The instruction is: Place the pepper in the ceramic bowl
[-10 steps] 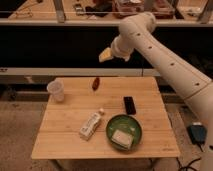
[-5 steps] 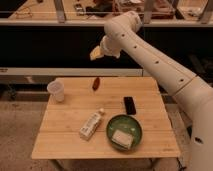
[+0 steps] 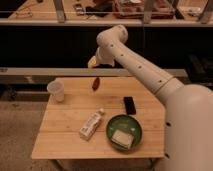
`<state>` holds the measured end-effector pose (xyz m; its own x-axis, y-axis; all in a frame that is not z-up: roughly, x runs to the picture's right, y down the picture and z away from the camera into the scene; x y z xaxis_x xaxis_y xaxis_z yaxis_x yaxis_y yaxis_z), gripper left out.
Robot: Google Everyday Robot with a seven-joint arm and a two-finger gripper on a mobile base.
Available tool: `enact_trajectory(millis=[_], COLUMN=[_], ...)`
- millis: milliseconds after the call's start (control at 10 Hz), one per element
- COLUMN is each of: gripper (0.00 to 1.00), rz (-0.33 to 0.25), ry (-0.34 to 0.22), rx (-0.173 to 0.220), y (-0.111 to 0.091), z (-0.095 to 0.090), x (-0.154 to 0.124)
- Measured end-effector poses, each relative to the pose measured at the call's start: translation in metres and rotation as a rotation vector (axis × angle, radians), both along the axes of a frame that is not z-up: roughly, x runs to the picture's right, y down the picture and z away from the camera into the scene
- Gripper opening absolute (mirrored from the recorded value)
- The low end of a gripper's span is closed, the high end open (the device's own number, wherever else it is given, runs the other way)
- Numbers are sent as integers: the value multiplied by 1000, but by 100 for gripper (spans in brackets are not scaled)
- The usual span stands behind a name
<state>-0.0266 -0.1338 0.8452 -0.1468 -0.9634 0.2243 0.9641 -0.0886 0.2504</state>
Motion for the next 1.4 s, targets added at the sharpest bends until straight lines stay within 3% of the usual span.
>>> enact_trajectory(millis=[100,400,900,1100,1400], gripper=[79,79,79,79,79], rz=[35,71,58,61,35], ry=[-3,10,20,14,29], rx=[-13,-6,-56,-77,-79], y=[7,17,49,61,69], z=[34,101,155,170,187], x=[-9,-27,-33,-40,-41])
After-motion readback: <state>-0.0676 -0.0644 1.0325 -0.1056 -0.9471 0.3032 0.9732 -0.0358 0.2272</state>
